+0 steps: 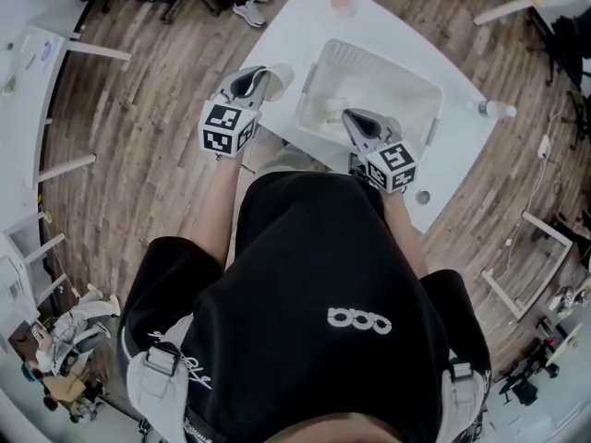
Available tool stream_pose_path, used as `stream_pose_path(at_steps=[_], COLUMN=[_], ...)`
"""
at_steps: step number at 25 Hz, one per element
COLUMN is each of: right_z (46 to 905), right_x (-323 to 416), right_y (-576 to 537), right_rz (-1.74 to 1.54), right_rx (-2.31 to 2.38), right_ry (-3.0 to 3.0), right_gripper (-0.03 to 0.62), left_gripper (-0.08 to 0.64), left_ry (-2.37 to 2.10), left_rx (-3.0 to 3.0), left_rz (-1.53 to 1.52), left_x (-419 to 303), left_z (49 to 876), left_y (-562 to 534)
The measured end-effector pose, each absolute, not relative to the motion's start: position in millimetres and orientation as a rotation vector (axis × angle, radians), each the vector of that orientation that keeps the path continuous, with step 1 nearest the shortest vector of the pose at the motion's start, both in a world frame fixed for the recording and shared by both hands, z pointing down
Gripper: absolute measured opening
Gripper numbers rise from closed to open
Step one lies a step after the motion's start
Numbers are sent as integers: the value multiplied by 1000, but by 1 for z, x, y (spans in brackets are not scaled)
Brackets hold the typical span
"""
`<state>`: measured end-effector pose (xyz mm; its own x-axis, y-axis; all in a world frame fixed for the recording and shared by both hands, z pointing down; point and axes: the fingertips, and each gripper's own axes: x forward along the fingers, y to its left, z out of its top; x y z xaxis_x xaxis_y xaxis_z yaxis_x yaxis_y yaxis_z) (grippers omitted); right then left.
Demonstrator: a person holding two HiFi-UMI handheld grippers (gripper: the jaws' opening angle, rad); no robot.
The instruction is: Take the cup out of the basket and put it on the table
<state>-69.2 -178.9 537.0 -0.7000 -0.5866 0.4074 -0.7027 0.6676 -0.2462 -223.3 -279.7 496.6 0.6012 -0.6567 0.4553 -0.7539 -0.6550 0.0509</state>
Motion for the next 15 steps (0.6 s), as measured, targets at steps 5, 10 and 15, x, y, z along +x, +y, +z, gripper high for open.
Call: stream_pose_path(at_steps=[5, 10, 15], right_z=[540, 545, 548], right_x=[-98, -112, -117], right_y=[-188, -199, -207], right_rz=[530, 538, 542], right_rx=[997, 1018, 1057], right_ry=[-2576, -2555, -2535], right_gripper=[25, 25, 25], left_gripper=[26, 26, 26], left_ry=[-1167, -1112, -1033], left_rx=[2533, 2477, 2442], left_rz=[666, 753, 880], left_x=[-260, -280, -288], left_z=[532, 577, 619], left_y=[-286, -292, -297])
